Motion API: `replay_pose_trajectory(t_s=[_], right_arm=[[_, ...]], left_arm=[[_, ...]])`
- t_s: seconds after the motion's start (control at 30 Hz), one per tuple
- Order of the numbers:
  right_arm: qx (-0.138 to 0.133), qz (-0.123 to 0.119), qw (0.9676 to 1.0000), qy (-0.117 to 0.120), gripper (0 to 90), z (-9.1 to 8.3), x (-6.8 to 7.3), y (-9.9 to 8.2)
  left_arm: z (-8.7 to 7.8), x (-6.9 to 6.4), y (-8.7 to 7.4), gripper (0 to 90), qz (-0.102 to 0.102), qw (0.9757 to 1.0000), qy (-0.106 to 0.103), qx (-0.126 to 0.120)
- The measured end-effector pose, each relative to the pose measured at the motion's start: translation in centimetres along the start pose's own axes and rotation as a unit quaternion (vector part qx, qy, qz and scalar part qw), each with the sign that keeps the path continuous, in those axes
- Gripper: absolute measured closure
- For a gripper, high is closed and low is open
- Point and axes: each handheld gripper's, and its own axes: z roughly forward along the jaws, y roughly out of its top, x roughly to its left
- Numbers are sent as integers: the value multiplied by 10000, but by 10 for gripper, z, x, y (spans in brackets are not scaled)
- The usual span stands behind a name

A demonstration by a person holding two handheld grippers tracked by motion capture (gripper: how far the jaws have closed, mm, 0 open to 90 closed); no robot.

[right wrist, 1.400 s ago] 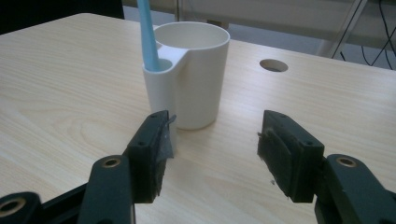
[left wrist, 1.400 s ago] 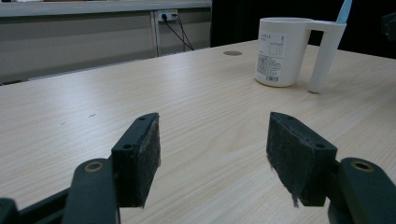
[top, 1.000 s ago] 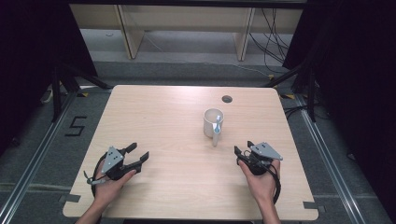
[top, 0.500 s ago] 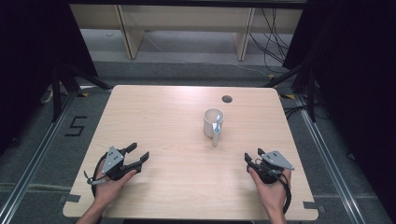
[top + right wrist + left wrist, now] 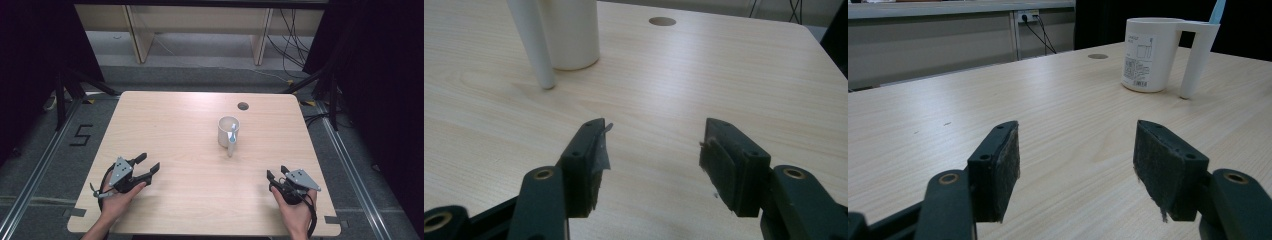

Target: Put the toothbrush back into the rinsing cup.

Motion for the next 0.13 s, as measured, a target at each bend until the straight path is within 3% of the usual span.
replay_pose_trajectory(t_s=[0.13], right_arm=[[34, 67, 10000, 17, 439, -1, 1, 0]], left_arm=[[0, 1, 0, 348, -4, 10000, -4, 11]])
